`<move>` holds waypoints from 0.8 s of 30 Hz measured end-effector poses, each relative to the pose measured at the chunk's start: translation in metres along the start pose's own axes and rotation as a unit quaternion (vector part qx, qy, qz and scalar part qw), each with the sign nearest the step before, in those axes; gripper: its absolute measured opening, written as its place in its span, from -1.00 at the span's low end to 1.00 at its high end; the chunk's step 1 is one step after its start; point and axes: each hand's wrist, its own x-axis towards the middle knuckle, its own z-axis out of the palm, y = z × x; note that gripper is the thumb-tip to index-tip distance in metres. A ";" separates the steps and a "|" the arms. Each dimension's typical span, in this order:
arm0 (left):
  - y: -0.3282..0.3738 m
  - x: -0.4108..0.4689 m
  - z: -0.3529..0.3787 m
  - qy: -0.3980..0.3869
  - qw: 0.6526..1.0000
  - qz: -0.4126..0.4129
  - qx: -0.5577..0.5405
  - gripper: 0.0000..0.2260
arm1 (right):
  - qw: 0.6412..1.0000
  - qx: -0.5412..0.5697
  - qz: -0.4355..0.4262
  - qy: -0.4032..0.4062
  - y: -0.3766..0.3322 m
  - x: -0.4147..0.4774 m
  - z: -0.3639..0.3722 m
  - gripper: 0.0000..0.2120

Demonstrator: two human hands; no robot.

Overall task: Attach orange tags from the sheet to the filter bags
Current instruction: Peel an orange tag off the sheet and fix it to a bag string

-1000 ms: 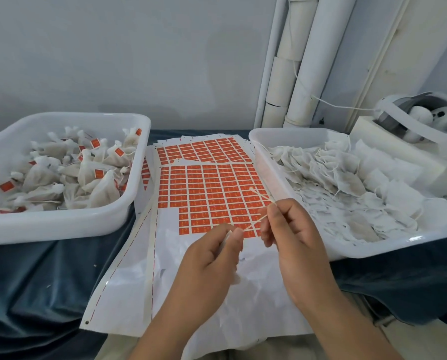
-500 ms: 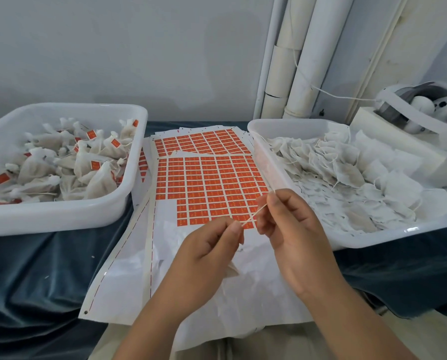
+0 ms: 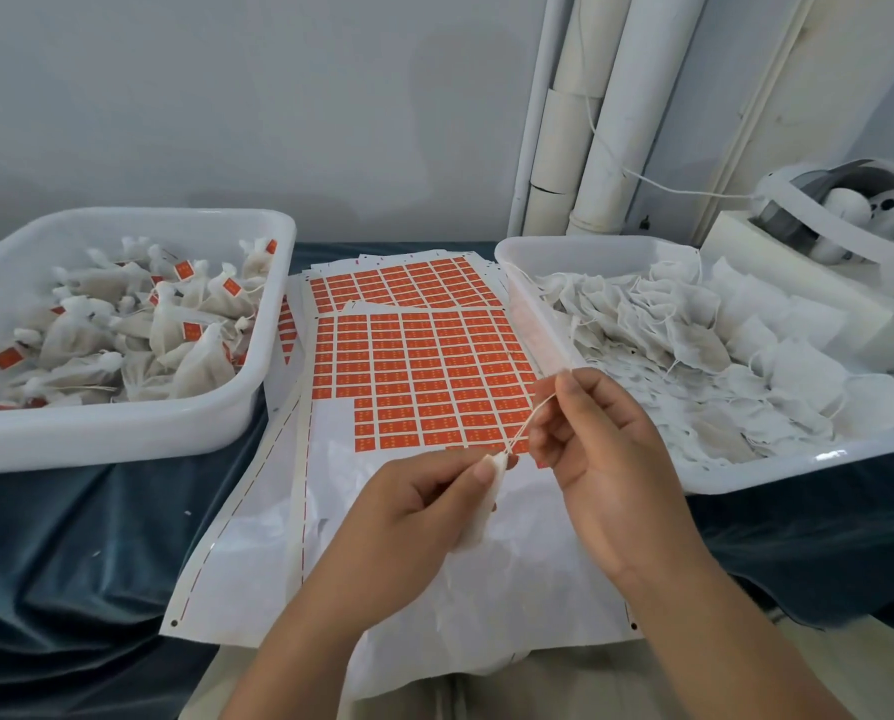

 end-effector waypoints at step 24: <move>0.000 -0.003 -0.014 -0.079 0.997 0.023 0.009 -0.72 | 0.988 -0.149 -0.005 0.032 0.001 -0.003 0.001 -0.72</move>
